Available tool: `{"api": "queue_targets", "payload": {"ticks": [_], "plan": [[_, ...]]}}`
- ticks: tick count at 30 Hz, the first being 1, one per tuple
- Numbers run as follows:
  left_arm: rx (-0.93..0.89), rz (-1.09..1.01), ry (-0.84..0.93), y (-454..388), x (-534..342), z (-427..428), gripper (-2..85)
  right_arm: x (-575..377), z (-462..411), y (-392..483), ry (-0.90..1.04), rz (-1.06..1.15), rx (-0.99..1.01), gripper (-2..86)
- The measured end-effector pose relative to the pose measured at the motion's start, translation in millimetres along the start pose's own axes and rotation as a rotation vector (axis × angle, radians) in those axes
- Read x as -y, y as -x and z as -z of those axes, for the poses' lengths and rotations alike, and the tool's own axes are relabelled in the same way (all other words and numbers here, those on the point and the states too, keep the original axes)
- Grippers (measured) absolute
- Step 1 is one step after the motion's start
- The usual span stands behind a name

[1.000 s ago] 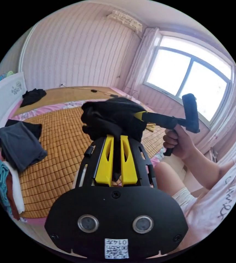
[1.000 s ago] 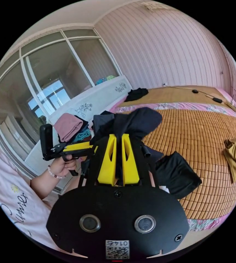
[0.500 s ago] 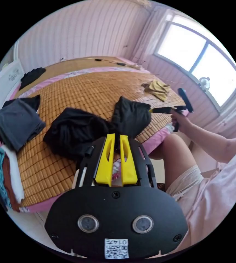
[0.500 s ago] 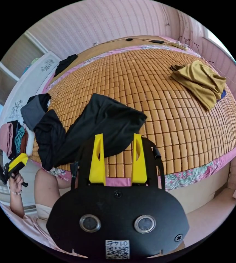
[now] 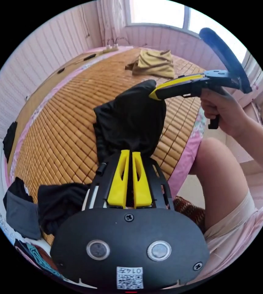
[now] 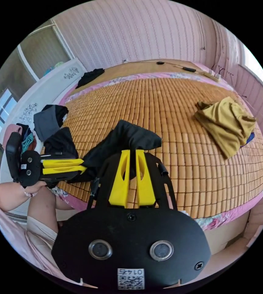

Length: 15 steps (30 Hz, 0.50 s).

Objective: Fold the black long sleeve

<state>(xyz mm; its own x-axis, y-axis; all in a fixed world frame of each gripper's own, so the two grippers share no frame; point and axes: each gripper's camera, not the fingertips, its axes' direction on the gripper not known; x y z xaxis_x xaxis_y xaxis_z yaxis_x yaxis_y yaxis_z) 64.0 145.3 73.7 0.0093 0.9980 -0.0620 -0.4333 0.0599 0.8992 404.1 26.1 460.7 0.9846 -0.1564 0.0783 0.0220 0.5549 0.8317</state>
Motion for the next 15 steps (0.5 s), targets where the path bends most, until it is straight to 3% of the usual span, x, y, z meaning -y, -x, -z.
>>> {"api": "queue_targets", "payload": {"ticks": [5,6,7,10,11,15], "plan": [[-0.052,-0.017,-0.437,2.3,93.5,78.8,0.9,68.0,108.3,-50.6,-0.275,0.020,-0.298,3.8],[-0.062,0.003,-0.460,4.7,102.2,84.1,1.5,74.7,116.4,-60.8,-0.296,0.003,-0.343,4.1],[-0.100,0.057,-0.459,12.8,117.6,90.7,3.4,87.0,126.2,-84.6,-0.305,-0.046,-0.410,4.7],[-0.202,0.120,-0.409,35.7,118.2,99.1,6.7,99.3,116.6,-149.3,-0.047,-0.291,-0.462,8.3],[-0.215,0.130,-0.412,43.1,99.8,102.7,6.8,89.0,107.3,-163.6,0.035,-0.362,-0.419,9.2],[-0.238,0.153,-0.325,60.6,8.4,105.0,7.4,31.0,77.2,-141.2,0.049,-0.339,-0.224,9.9]]}}
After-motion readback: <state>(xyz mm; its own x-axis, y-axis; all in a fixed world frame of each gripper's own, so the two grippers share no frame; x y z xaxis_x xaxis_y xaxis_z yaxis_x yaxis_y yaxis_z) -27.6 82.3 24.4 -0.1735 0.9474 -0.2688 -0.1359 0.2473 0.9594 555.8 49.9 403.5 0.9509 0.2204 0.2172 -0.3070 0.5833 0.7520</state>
